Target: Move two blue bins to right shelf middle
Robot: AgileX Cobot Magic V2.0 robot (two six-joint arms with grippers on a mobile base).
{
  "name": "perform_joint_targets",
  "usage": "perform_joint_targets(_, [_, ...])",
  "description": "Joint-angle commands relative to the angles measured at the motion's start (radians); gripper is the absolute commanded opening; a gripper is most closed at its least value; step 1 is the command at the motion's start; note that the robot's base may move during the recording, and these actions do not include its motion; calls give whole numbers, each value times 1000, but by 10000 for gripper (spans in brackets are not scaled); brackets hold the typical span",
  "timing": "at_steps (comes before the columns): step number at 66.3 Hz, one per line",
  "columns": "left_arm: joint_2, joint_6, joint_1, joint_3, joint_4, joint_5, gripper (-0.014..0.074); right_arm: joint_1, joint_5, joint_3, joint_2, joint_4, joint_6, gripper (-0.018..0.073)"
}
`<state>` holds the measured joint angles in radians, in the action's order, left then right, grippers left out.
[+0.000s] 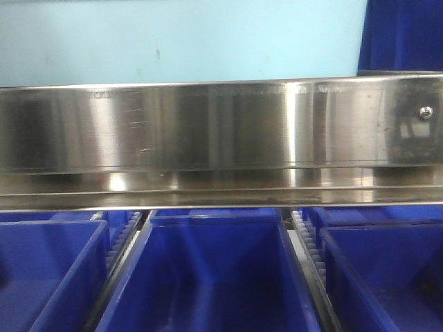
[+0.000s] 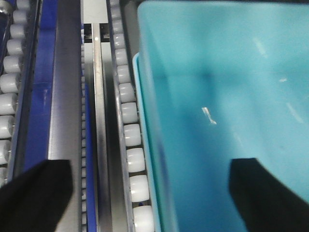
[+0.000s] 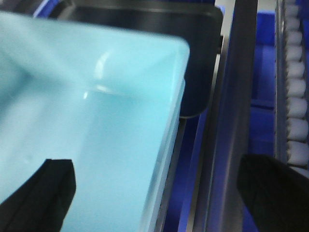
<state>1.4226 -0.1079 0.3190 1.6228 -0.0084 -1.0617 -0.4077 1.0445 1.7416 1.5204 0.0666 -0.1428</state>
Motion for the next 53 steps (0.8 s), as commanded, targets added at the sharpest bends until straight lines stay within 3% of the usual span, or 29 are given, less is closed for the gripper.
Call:
perform_joint_targets(1, [-25, 2, -4, 6, 8, 10, 614, 4, -21, 4, -27, -13, 7, 559])
perform_joint_targets(21, [-49, 2, -4, 7, 63, -20, 610, 4, 11, 2, -36, -13, 7, 559])
perform_joint_targets(45, [-40, 2, -4, -115, 63, 8, 610, 4, 106, -12, 20, 18, 5, 559])
perform_joint_targets(53, [-40, 2, -4, -178, 27, 47, 610, 4, 97, -57, 30, 61, 5, 559])
